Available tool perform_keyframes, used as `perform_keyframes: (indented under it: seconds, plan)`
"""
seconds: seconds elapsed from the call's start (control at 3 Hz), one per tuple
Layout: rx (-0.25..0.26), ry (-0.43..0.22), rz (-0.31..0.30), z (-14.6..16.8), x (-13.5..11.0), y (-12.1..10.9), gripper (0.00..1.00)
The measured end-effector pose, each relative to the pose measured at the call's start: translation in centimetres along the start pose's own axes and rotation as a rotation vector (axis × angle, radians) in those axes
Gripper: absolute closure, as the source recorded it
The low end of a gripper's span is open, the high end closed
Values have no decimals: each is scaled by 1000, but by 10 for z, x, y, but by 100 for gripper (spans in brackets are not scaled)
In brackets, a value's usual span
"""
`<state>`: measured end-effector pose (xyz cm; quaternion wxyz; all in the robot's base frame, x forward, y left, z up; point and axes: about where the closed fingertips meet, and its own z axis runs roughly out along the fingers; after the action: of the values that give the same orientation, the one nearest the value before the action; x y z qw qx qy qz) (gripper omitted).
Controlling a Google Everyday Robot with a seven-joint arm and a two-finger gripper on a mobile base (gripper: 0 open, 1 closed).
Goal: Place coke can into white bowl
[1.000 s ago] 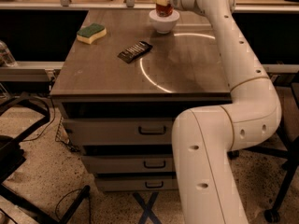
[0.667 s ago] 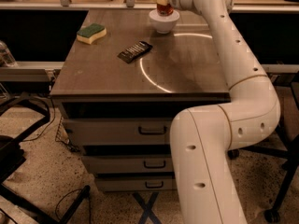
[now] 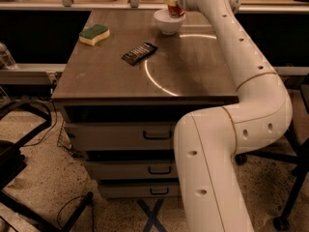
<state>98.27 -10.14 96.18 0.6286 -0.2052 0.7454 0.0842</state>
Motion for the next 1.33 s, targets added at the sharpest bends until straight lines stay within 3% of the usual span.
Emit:
perform_keyframes:
  seconds: [0.33, 0.67, 1.33]
  plan:
    - [-5, 0, 0, 2, 1, 2, 75]
    - [-9, 4, 0, 5, 4, 5, 43]
    - [-15, 9, 2, 9, 8, 10, 0]
